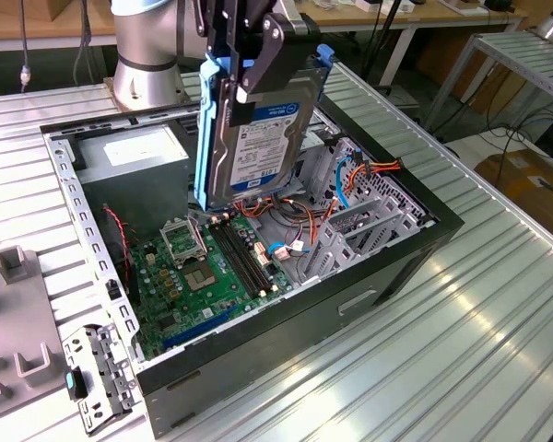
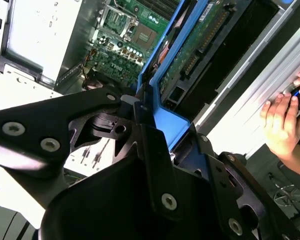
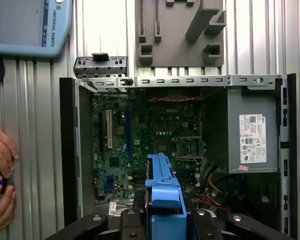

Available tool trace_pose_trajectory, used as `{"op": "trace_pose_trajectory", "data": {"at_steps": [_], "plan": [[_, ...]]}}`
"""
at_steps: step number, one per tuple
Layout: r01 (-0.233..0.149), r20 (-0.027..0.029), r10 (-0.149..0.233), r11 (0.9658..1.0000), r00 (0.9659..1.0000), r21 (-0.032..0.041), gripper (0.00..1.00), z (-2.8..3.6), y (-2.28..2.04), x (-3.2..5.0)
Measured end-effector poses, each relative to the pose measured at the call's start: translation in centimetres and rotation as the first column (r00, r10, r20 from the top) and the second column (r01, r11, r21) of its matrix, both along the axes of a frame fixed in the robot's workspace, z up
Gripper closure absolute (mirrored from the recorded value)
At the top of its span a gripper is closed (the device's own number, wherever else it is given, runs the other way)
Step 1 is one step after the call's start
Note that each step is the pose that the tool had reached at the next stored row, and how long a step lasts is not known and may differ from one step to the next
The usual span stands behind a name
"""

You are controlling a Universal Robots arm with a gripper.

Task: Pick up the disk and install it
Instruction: 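Insert the disk into the insertion slot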

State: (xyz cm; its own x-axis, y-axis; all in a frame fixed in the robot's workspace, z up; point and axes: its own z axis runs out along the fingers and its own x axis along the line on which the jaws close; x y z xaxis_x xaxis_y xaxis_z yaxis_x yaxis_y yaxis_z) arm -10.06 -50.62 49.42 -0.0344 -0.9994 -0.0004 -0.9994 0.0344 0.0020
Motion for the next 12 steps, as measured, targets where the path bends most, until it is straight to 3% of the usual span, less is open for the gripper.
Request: {"op": "trace_pose_trajectory", "data": {"at_steps": [12], "plan": [[0.0, 0.0, 0.0, 1.0, 1.0, 0.0, 0.63, 0.0, 0.01, 0.04]]}}
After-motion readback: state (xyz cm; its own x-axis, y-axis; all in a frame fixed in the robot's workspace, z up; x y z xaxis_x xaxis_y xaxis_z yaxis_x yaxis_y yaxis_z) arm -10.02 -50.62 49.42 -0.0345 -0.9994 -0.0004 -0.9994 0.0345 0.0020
